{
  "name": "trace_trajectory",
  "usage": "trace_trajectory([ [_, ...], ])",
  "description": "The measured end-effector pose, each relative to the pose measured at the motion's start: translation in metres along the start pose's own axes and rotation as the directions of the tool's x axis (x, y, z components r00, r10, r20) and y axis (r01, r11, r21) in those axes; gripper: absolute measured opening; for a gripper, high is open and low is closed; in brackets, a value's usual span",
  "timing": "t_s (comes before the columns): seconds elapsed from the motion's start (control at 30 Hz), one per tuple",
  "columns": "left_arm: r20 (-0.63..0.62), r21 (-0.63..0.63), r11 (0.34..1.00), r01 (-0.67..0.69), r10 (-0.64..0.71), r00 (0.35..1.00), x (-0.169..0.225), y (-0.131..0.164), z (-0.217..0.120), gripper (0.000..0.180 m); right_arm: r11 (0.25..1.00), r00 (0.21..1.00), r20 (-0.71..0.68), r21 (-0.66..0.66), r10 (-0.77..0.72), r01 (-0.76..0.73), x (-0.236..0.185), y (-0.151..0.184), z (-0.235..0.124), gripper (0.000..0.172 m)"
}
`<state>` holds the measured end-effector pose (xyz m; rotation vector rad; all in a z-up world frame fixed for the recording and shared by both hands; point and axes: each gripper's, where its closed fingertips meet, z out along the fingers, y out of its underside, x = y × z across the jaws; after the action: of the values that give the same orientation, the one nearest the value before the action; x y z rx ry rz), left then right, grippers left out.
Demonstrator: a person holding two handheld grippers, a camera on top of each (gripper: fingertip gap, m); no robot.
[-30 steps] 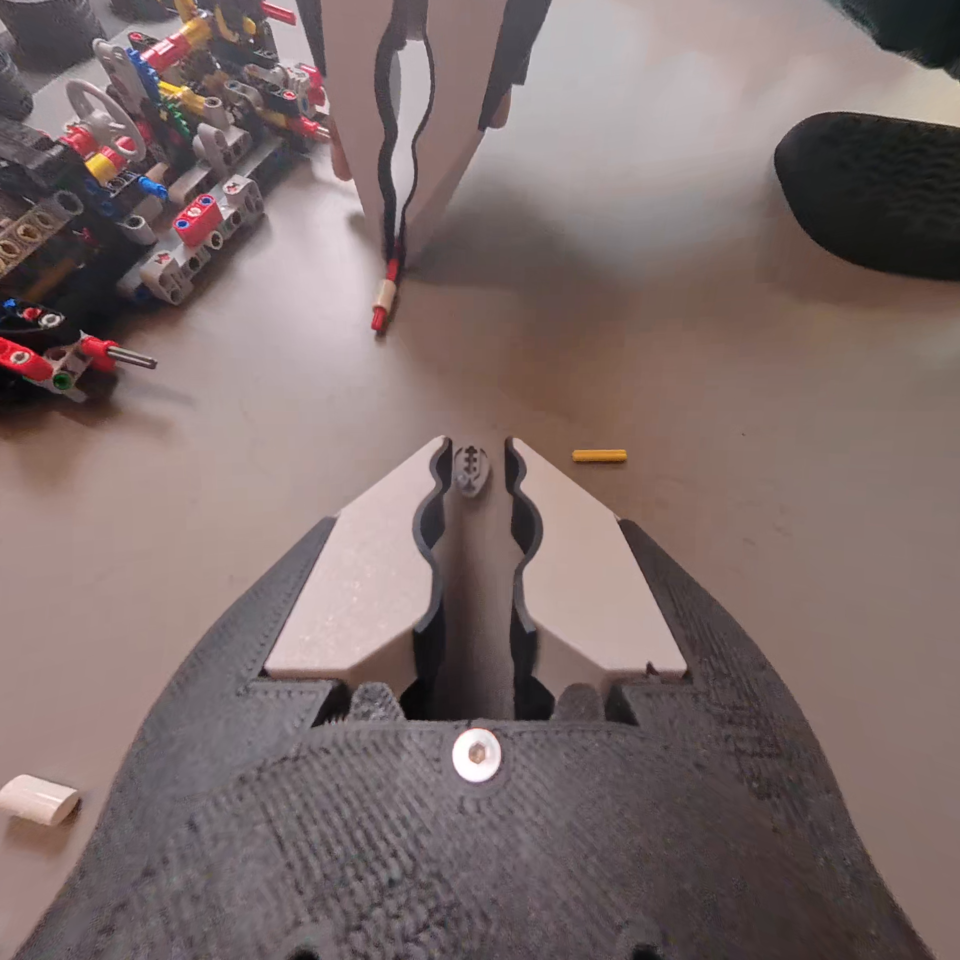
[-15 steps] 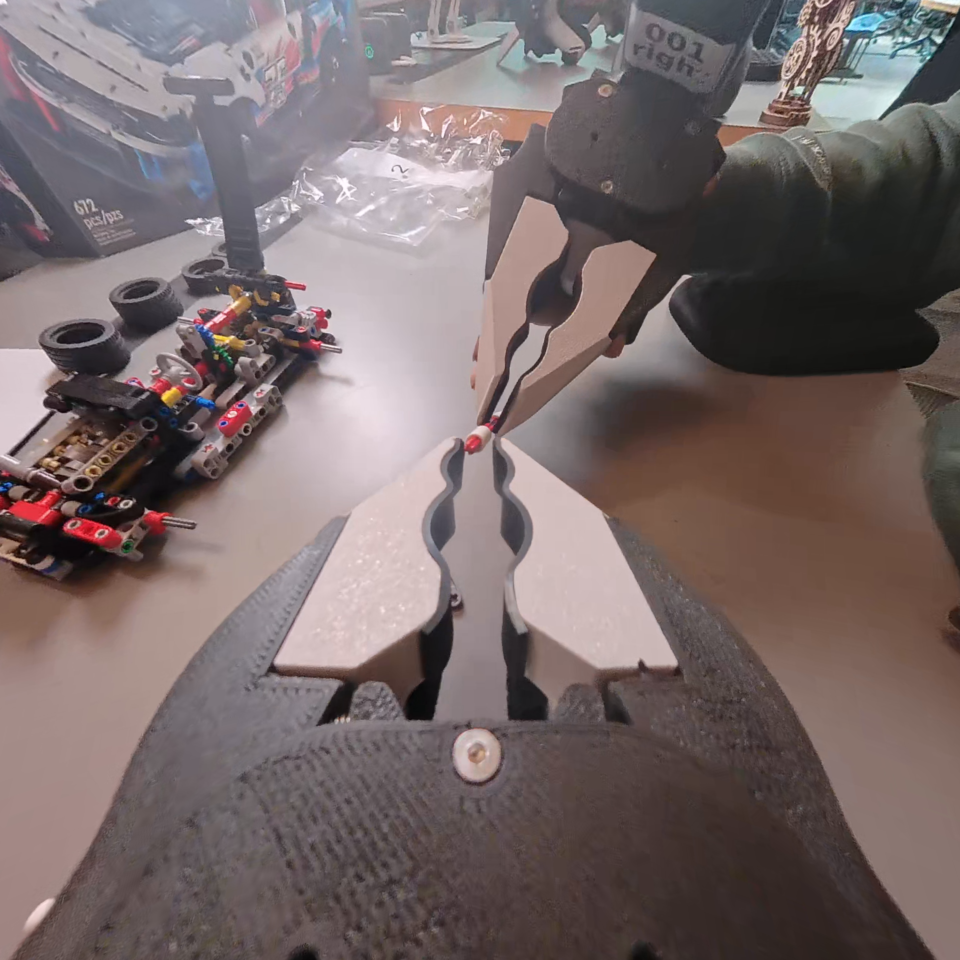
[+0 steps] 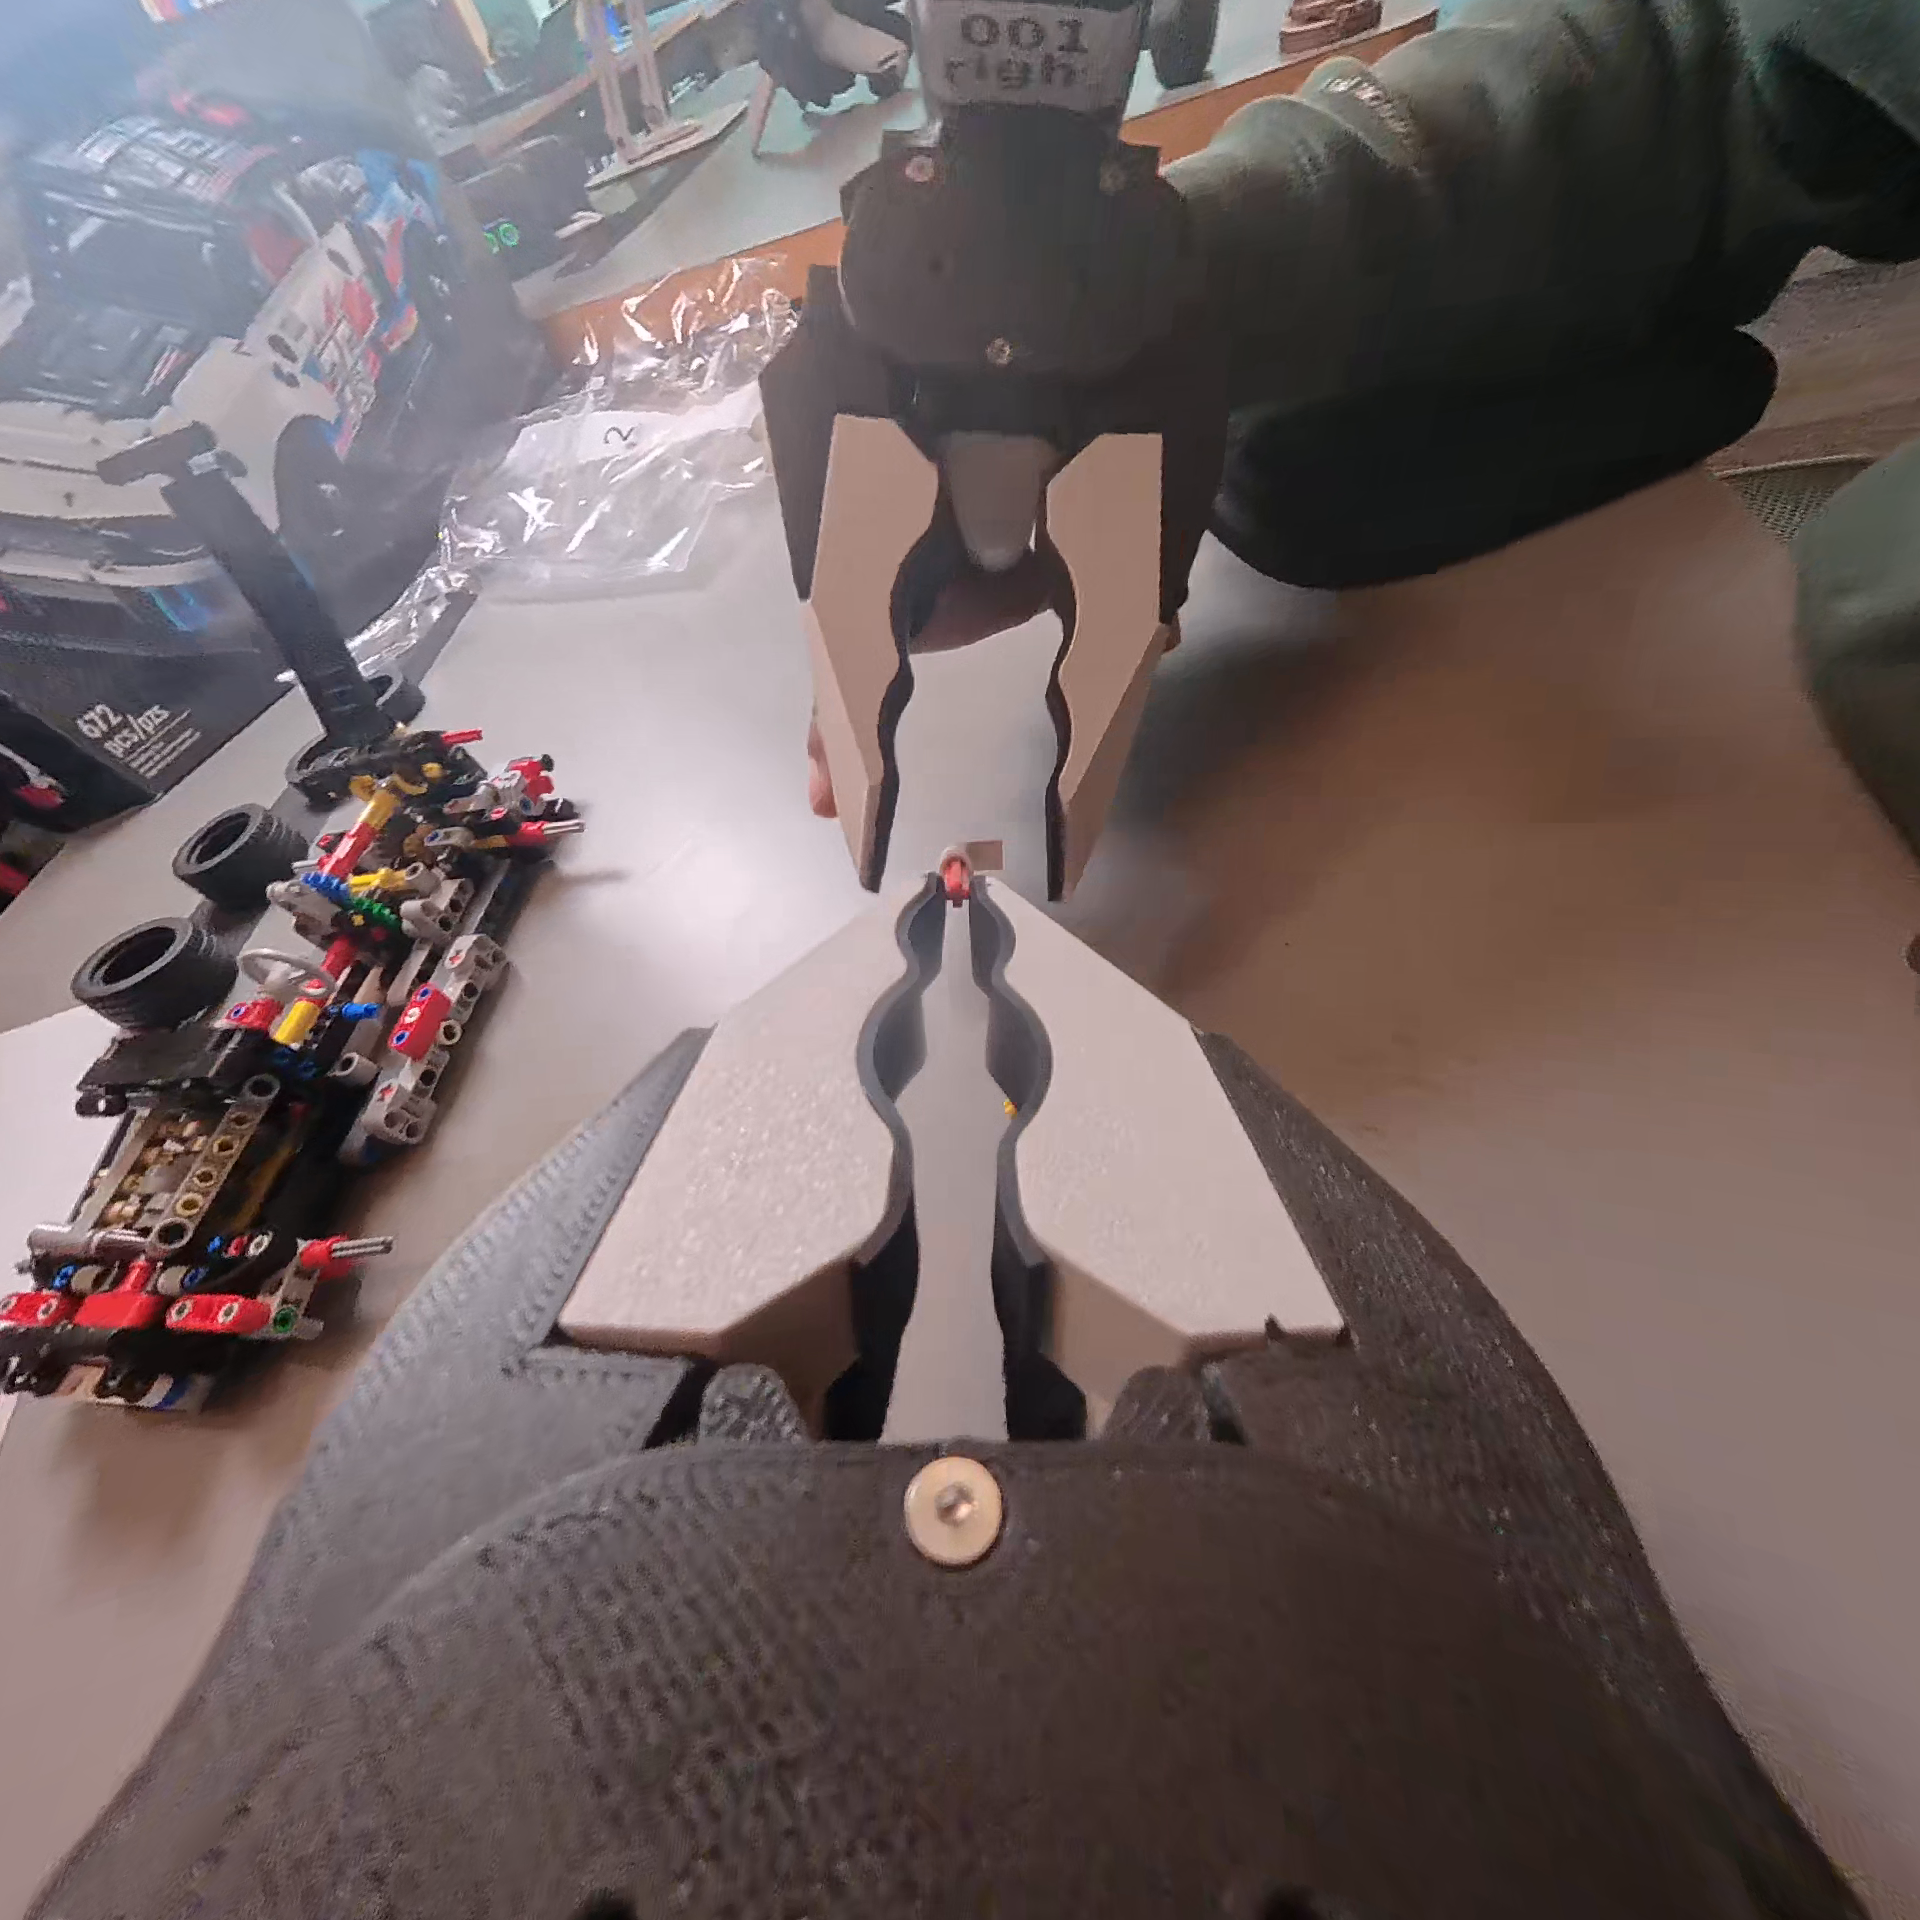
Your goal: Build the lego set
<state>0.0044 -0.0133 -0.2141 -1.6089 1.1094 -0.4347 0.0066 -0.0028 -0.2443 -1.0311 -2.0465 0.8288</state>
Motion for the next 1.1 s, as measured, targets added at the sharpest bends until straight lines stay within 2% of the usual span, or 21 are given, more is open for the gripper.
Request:
trace_trajectory([
  [0.03, -0.007, -0.003, 1.0, -0.009, 0.009, 1.0, 0.002, 0.0, 0.0, 0.002, 1.0, 1.0, 0.007, -0.009, -0.012, 0.012, -0.001, 0.001, 0.003, 0.026],
  [0.07, -0.015, -0.006, 1.0, -0.019, 0.019, 1.0, 0.003, 0.0, 0.0, 0.002, 1.0, 1.0, 0.012, 0.0, -0.016, 0.016, -0.002, 0.001, 0.004, 0.011],
  [0.1, -0.02, -0.009, 1.0, -0.027, 0.027, 0.999, 0.005, 0.001, 0.0, 0.002, 1.0, 1.0, 0.015, 0.021, -0.01, 0.009, -0.003, 0.0, 0.004, 0.004],
  [0.23, -0.018, -0.007, 0.999, -0.037, 0.037, 0.999, 0.004, 0.0, -0.002, 0.002, 0.998, 1.0, -0.003, 0.07, 0.009, -0.009, -0.001, -0.002, 0.0, 0.005],
  [0.33, -0.013, -0.005, 0.999, -0.031, 0.031, 0.999, 0.002, 0.002, -0.003, 0.002, 1.0, 0.999, -0.039, 0.014, -0.023, 0.024, 0.001, 0.009, -0.001, 0.006],
  [0.47, -0.02, -0.015, 0.999, -0.042, 0.041, 0.999, 0.004, 0.004, -0.003, 0.002, 0.999, 1.0, -0.011, 0.048, 0.016, -0.016, 0.001, 0.004, -0.006, 0.026],
  [0.57, -0.036, -0.013, 0.999, -0.049, 0.049, 0.998, 0.008, 0.004, 0.0, 0.002, 0.992, 0.999, 0.02, 0.12, 0.027, -0.029, -0.002, -0.016, -0.007, 0.021],
  [0.63, -0.048, 0.0, 0.999, -0.054, 0.054, 0.997, 0.011, 0.002, 0.001, 0.002, 0.993, 0.999, 0.044, 0.112, 0.023, -0.028, -0.008, -0.017, -0.001, 0.016],
  [0.7, -0.058, 0.007, 0.998, -0.064, 0.064, 0.996, 0.014, 0.001, 0.0, 0.002, 0.991, 0.998, 0.062, 0.125, 0.03, -0.037, -0.012, -0.015, 0.003, 0.0],
  [0.8, -0.064, 0.023, 0.998, -0.063, 0.064, 0.996, 0.015, -0.001, -0.001, 0.002, 0.98, 0.995, 0.079, 0.185, 0.059, -0.073, -0.013, -0.019, 0.0, 0.0],
  [0.97, -0.027, 0.06, 0.998, 0.02, -0.019, 0.999, 0.003, -0.004, -0.005, 0.002, 0.975, 0.998, -0.039, 0.217, 0.049, -0.039, 0.001, -0.025, -0.003, 0.001],
  [1.1, -0.026, 0.087, 0.989, 0.123, -0.121, 0.992, -0.008, -0.003, -0.011, 0.005, 0.984, 0.981, -0.194, 0.168, -0.025, 0.059, 0.016, -0.022, -0.005, 0.001],
])
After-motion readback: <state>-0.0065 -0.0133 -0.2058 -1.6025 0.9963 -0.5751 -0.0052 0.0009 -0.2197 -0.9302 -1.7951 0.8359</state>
